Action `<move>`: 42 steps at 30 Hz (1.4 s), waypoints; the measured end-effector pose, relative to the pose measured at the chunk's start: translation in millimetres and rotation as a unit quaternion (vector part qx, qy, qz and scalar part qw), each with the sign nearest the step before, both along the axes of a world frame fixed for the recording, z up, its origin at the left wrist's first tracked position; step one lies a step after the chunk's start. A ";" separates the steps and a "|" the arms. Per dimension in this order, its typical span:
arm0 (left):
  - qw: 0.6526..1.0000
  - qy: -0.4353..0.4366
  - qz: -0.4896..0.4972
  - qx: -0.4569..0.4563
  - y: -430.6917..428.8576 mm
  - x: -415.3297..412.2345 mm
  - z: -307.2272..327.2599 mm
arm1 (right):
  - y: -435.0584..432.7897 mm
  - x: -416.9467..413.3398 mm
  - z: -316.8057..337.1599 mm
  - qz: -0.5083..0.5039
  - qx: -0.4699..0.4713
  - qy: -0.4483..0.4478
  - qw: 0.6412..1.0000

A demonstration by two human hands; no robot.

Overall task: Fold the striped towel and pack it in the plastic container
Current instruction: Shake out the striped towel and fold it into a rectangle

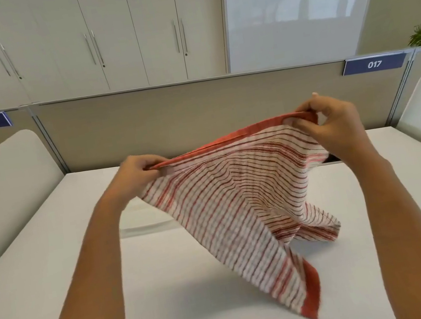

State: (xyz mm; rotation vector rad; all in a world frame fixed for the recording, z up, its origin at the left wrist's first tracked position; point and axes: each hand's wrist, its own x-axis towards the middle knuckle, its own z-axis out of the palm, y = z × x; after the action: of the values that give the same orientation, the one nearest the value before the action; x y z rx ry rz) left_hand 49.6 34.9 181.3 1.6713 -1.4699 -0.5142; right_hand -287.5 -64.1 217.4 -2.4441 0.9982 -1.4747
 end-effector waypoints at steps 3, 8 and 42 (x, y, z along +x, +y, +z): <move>0.998 0.047 0.033 -0.036 13.8 23.6 7.8 | -3.7 -16.6 -1.8 -0.025 0.001 0.002 1.000; 0.985 0.126 0.074 -0.096 34.3 47.8 22.7 | -6.6 -32.0 -3.3 -0.047 0.016 0.031 0.998; 0.939 0.330 0.003 -0.096 8.2 -100.2 41.4 | 63.0 103.5 26.7 0.256 0.432 -0.246 0.829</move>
State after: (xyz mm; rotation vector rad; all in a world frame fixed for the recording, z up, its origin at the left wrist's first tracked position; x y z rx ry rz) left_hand -50.6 43.1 222.7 1.1811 -0.9791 -0.8057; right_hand -184.0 -1.2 244.1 -1.4084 0.6083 -1.0291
